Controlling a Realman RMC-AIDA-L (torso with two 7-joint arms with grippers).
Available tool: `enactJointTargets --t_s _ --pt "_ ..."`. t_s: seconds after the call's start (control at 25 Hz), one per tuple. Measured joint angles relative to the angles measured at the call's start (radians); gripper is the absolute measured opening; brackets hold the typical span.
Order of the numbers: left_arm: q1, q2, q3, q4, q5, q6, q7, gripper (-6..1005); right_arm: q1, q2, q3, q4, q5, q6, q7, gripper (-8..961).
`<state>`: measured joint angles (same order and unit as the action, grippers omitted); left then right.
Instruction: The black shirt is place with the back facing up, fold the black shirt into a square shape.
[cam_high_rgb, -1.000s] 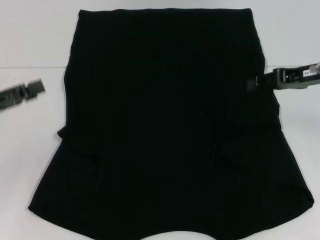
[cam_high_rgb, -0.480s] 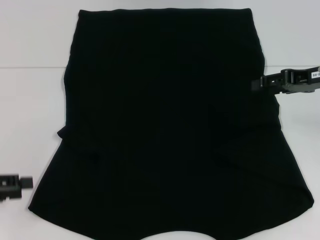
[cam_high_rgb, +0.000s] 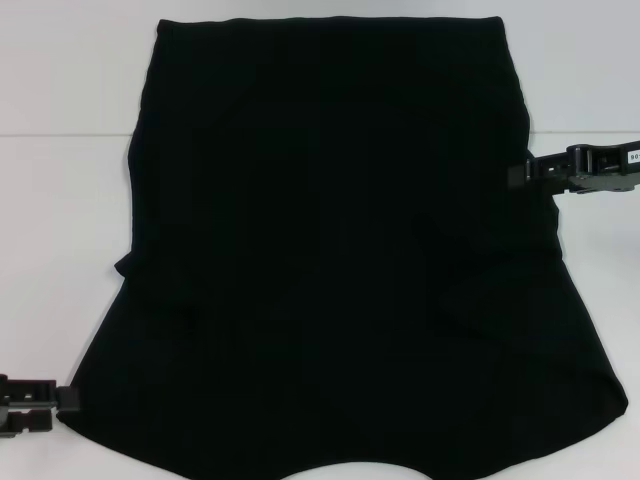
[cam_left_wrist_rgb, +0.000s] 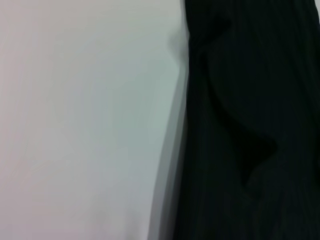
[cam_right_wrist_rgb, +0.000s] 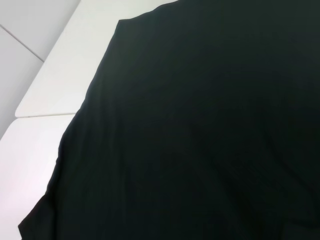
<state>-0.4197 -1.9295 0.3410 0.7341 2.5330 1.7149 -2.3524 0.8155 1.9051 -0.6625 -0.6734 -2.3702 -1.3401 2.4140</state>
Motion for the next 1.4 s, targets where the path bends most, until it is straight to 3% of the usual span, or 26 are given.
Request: enactJointTargets --t_s 0.68,1.0,1.4 --pt "-0.064 -0.025 0.002 -0.047 0.031 -0.069 0.008 649 -0.022 0.000 0.005 0.000 0.003 -0.007 -0.004 734" --pt "-0.038 -0.007 -0.009 -0.019 0.028 -0.045 -0.001 649 -0.027 -0.001 0.010 0.000 0.005 -0.008 -0.004 733" --pt "-0.030 -0.012 -0.003 -0.020 0.032 -0.060 -0.002 648 -0.027 -0.002 0.012 0.000 0.005 -0.009 -0.004 733"
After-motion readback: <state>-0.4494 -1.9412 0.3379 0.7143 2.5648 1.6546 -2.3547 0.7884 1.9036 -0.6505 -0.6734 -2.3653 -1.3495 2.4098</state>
